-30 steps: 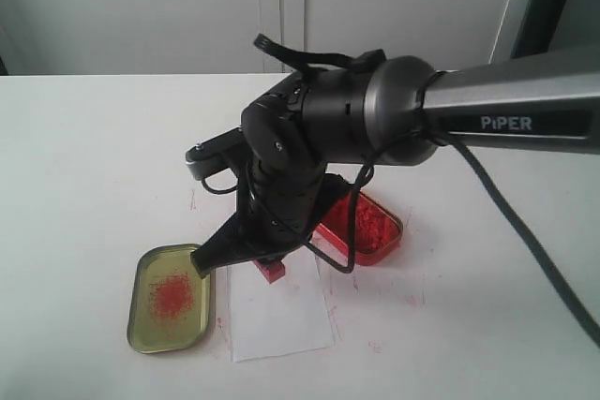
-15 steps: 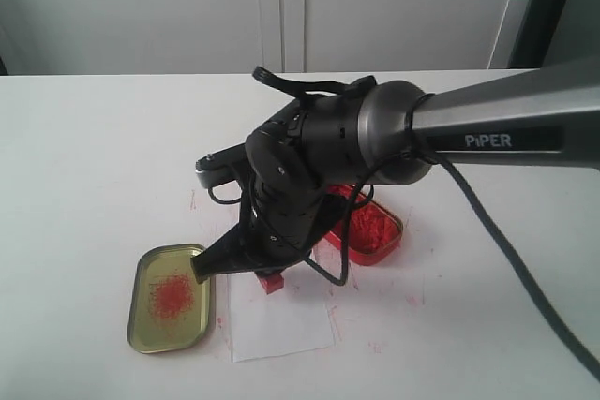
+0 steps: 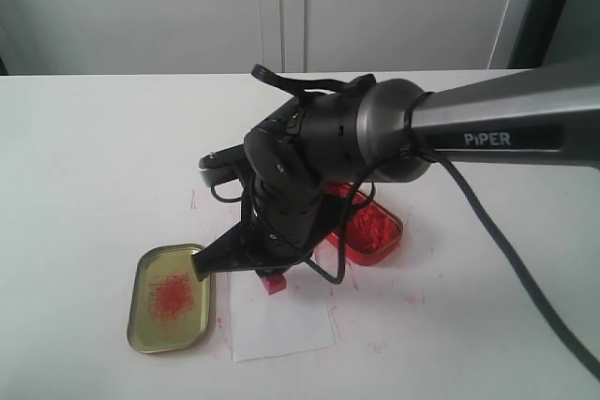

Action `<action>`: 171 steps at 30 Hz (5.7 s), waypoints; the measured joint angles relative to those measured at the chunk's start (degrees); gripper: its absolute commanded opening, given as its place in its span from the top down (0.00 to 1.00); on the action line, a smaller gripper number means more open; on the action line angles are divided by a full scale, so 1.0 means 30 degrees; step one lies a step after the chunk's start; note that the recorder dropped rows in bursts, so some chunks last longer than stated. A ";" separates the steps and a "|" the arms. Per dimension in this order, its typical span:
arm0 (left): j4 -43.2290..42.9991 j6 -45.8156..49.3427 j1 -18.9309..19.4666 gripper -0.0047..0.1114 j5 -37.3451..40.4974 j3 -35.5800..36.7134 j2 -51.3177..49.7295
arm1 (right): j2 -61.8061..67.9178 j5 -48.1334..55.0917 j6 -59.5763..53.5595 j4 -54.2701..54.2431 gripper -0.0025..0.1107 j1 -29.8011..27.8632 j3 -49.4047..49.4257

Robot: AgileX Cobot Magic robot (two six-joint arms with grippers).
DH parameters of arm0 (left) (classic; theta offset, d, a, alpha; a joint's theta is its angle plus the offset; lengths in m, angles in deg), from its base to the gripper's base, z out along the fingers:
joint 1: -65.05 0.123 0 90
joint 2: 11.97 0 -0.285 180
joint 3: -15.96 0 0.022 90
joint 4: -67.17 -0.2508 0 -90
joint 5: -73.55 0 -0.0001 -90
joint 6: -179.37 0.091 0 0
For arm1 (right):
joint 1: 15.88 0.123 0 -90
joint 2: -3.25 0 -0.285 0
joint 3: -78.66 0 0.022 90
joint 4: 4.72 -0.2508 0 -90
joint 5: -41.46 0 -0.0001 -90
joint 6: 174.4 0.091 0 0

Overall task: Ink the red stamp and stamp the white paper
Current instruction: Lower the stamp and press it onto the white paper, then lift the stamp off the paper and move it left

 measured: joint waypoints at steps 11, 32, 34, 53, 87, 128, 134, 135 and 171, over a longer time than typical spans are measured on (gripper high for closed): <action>0.0000 0.0000 0.0000 0.96 0.0000 0.0000 0.0000 | 0.0447 0.1451 0.0000 0.0317 0.98 0.0000 -0.1140; 0.0000 0.0000 0.0000 0.96 0.0000 0.0000 0.0000 | 0.1638 0.0796 0.0000 0.1281 0.98 0.0354 -0.1274; 0.0000 0.0000 0.0000 0.96 0.0000 0.0000 0.0000 | 0.1812 0.0992 0.0009 0.1281 0.98 0.0354 -0.1410; 0.0000 0.0000 0.0000 0.96 0.0000 0.0000 0.0000 | 0.2663 0.2008 0.0009 0.1328 0.98 0.0392 -0.1976; 0.0000 0.0000 0.0000 0.96 0.0000 0.0000 0.0000 | 0.1937 0.1164 0.4974 0.3511 0.98 0.0218 -0.1590; 0.0000 0.0000 0.0000 0.96 0.0000 0.0000 0.0000 | 0.1094 0.0024 0.5129 0.1379 0.98 0.0027 -0.1319; 0.0000 0.0000 0.0000 0.96 0.0000 0.0000 0.0000 | 0.0834 -0.0147 0.5129 0.0865 0.98 0.0027 -0.1319; 0.0000 0.0000 0.0000 0.96 0.0000 0.0000 0.0000 | 0.0691 -0.0247 0.5082 0.0736 0.98 0.0027 -0.1319; 0.0000 0.0000 0.0000 0.96 0.0000 0.0000 0.0000 | 0.2366 -0.7109 -1.0490 -2.1364 0.98 -0.3404 -0.1313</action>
